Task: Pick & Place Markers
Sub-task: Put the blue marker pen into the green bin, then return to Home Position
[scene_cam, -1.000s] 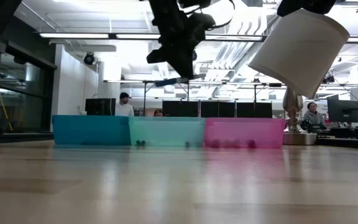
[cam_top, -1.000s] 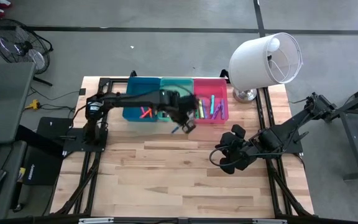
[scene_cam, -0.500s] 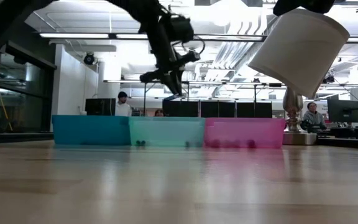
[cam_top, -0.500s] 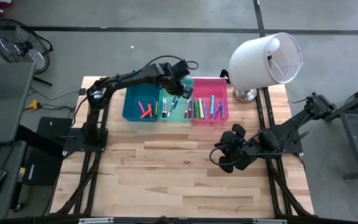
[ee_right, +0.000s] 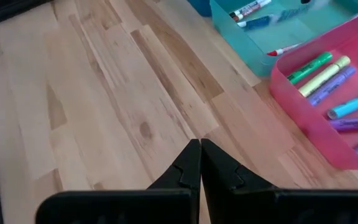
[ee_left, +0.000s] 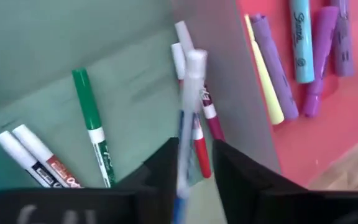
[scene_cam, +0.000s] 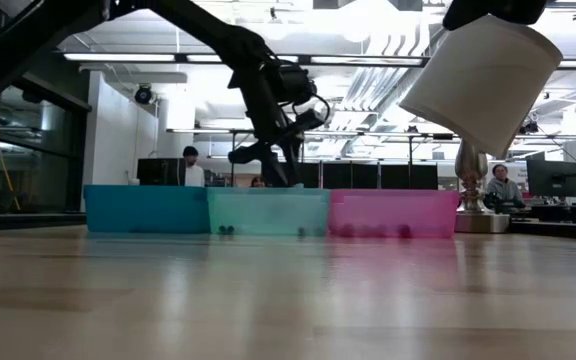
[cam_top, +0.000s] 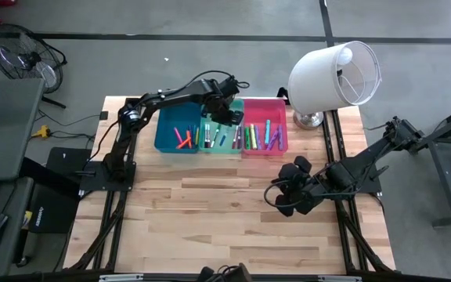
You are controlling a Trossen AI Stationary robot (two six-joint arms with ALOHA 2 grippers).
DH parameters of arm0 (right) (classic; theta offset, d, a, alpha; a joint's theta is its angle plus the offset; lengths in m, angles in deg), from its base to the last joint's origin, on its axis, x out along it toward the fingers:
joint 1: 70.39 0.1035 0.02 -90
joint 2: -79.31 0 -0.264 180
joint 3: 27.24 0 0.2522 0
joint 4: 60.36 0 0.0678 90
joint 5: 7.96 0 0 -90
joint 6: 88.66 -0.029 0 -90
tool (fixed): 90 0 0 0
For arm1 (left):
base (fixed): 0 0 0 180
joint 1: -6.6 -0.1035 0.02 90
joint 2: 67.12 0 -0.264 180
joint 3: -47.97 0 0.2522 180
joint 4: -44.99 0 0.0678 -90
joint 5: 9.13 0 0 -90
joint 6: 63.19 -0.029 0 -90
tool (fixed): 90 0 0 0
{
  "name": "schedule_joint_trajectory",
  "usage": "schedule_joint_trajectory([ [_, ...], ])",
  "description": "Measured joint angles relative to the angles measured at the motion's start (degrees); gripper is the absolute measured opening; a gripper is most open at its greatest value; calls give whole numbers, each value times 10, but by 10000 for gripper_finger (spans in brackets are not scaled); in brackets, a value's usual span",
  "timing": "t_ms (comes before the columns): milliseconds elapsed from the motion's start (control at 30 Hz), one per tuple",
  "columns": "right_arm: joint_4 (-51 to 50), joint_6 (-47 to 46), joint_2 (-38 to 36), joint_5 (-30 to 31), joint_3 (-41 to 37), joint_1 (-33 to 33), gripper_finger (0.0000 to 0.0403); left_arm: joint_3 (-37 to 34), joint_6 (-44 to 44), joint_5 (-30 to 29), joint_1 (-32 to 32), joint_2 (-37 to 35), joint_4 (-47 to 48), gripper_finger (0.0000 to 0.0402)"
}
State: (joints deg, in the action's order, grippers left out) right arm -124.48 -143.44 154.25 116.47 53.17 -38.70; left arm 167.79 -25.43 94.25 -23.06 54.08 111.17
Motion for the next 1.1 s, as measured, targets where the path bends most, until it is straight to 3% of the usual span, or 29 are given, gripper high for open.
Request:
schedule_joint_trajectory([
  [133,-16,-7,0,-2,0,0,0,0,-16,4,0,0,-6,138],
  [267,-19,-5,0,-3,0,0,0,0,-36,10,0,0,-5,159],
  [467,-28,-3,-1,-4,0,0,0,0,-78,19,5,-10,9,157],
  [600,-29,5,-11,-1,0,2,0,-2,-114,-6,26,-29,33,155],
  [1100,-94,-37,-48,69,0,64,0,0,-168,-102,172,-111,35,155],
])
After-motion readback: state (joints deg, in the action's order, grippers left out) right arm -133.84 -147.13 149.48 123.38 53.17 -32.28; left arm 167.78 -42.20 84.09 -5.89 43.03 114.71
